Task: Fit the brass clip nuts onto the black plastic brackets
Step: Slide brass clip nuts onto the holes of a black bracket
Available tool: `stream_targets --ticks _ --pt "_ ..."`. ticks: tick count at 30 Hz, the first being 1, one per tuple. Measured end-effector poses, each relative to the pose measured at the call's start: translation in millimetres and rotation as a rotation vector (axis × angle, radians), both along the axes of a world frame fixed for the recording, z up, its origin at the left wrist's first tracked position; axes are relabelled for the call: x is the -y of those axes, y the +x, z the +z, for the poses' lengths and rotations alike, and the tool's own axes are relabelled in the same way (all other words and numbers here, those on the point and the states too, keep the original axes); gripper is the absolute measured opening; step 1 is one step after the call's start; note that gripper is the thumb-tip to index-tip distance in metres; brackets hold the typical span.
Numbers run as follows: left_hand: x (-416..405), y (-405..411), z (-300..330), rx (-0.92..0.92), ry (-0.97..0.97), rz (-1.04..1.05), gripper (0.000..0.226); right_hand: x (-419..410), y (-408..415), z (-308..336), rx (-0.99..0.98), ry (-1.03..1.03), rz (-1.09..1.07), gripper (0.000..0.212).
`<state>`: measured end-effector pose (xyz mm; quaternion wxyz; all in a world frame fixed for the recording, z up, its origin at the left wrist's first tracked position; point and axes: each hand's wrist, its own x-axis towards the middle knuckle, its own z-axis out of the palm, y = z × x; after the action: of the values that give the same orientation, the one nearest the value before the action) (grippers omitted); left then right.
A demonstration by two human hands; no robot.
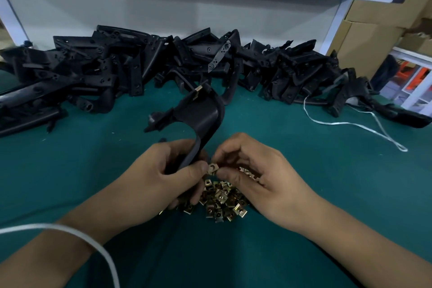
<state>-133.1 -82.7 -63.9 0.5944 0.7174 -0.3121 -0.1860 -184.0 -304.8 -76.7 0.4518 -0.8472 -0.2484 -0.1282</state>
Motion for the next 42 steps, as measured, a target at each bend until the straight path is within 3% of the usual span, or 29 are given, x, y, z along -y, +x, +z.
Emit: stream_targets --ticks 8,17,23,27,32,35,39,42 --pt "2 0 -3 0.095 0.050 0.044 0.020 -3 -3 8 0.161 -0.359 -0.060 0.021" --pt "2 -5 0 0.155 0.090 0.051 0.029 -11 -11 19 0.355 -0.607 -0.114 0.033" --pt "-1 -3 2 0.101 0.035 -0.018 0.036 -10 -7 17 0.368 -0.466 -0.073 0.031" --pt "-3 -2 7 0.112 0.020 -0.039 0.021 -6 -3 13 0.337 -0.392 -0.073 0.017" --pt "-25 12 8 -0.052 -0.103 0.133 0.018 31 1 13 0.292 -0.298 -0.313 0.015" --pt "-20 18 6 -0.011 -0.025 0.199 0.017 29 7 7 0.214 -0.213 -0.291 0.026" --pt "-12 20 -3 0.081 0.072 0.225 0.029 22 16 4 0.156 -0.064 -0.308 0.020" --pt "-18 23 -8 0.091 0.086 0.286 0.018 28 15 2 0.125 0.062 -0.343 0.015"
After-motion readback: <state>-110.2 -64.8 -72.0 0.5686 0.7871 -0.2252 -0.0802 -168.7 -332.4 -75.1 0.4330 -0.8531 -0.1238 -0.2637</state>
